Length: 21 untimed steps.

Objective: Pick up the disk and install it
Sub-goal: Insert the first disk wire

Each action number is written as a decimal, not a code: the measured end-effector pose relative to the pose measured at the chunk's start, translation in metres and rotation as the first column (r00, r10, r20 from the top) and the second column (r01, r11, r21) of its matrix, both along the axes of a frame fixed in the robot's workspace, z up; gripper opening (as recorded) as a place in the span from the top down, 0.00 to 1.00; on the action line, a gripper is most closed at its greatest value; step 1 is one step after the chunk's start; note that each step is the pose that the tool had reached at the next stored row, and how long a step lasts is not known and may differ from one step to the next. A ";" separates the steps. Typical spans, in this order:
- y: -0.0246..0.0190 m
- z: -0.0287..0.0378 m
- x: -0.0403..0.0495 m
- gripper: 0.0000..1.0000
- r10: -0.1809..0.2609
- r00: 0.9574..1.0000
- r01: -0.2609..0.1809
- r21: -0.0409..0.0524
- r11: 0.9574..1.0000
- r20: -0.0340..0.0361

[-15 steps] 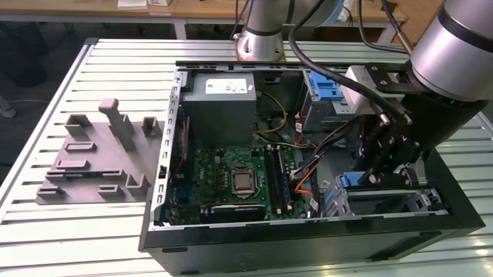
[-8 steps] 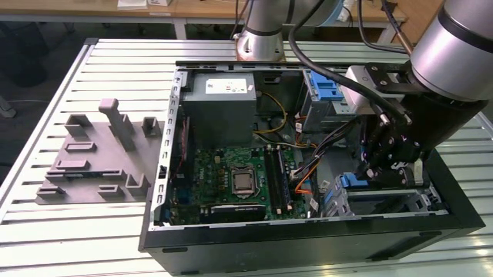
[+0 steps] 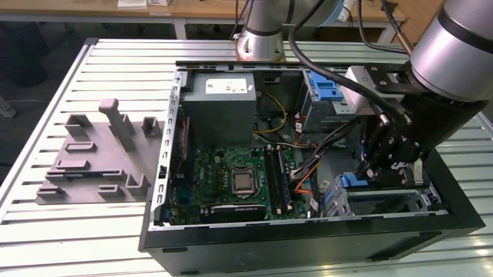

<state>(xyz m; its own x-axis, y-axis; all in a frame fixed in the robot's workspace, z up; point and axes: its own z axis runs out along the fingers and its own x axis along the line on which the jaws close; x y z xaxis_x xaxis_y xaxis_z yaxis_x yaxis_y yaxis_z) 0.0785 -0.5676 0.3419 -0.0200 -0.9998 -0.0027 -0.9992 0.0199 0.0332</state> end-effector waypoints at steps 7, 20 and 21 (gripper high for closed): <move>0.0000 -0.0001 0.0000 0.89 0.000 1.000 0.000 0.000 1.000 0.000; 0.0001 0.0000 0.0236 0.89 0.000 1.000 0.000 0.000 1.000 0.000; 0.0000 0.0010 0.0236 0.89 0.000 1.000 0.000 0.000 1.000 0.000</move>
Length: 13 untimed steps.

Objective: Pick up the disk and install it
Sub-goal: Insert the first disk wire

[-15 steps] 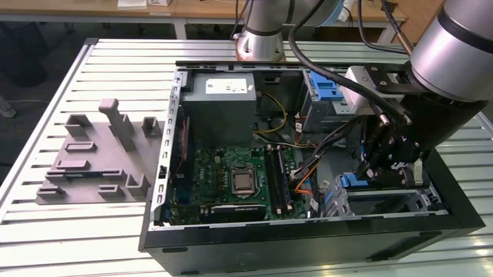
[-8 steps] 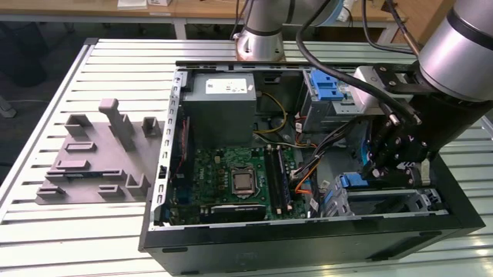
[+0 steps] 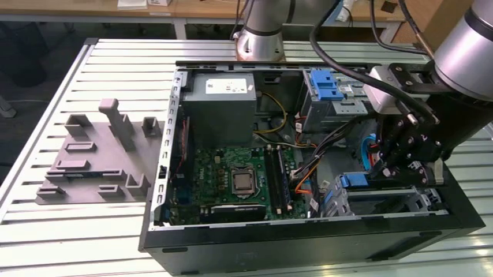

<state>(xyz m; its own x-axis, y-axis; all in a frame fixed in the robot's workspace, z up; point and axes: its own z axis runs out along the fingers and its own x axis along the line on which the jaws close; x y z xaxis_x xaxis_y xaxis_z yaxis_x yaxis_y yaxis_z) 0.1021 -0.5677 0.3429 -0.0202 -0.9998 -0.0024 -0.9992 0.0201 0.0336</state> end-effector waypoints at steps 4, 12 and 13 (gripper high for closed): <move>0.0003 0.0095 0.0002 0.89 0.000 1.000 0.000 0.000 1.000 0.000; 0.0013 0.0222 0.0048 0.89 0.000 1.000 0.000 0.000 1.000 0.000; 0.0017 0.0223 0.0076 0.89 0.000 1.000 0.000 0.000 1.000 0.000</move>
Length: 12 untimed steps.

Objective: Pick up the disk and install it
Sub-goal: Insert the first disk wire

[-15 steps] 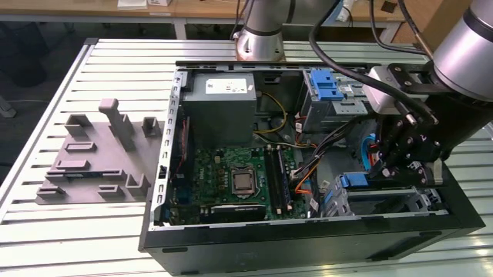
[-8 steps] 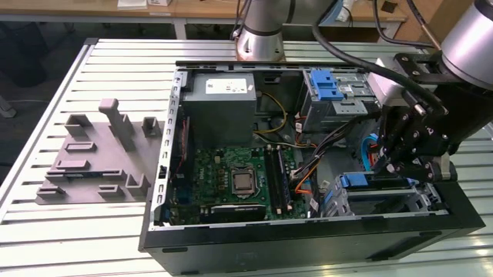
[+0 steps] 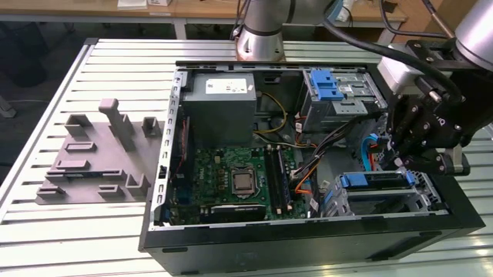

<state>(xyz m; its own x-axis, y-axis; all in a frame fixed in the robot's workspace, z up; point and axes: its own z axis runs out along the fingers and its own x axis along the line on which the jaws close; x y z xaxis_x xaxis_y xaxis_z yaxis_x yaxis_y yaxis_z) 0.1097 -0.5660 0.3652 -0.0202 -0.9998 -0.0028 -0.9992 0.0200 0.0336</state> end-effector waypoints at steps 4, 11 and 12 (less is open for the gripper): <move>0.0028 0.0000 0.0124 0.89 0.000 1.000 0.000 0.000 1.000 0.000; 0.0096 0.0000 0.0260 0.89 0.000 1.000 0.000 0.000 1.000 0.002; 0.0108 0.0001 0.0260 0.89 0.000 1.000 0.000 0.000 1.000 0.006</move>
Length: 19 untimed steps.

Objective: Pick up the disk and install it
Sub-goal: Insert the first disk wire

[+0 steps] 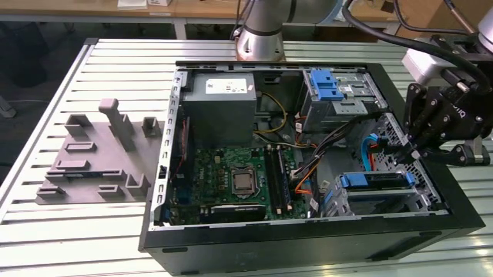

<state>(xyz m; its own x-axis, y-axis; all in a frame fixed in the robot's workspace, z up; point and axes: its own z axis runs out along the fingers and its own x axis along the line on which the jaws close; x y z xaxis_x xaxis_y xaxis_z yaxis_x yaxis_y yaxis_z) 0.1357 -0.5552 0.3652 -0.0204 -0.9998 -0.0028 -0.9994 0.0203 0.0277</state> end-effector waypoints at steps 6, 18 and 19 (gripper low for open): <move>0.0064 0.0000 -0.0009 0.89 0.000 0.999 0.000 0.000 1.000 0.035; 0.0210 -0.0001 -0.0082 0.89 0.000 0.998 0.000 -0.002 1.000 0.071; 0.0210 0.0000 -0.0082 0.89 0.000 0.997 0.000 -0.002 1.000 0.071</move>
<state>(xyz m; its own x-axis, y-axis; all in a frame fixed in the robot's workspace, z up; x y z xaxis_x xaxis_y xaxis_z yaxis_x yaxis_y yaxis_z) 0.1275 -0.5342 0.3652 -0.0202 -0.9998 -0.0026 -0.9989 0.0203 -0.0433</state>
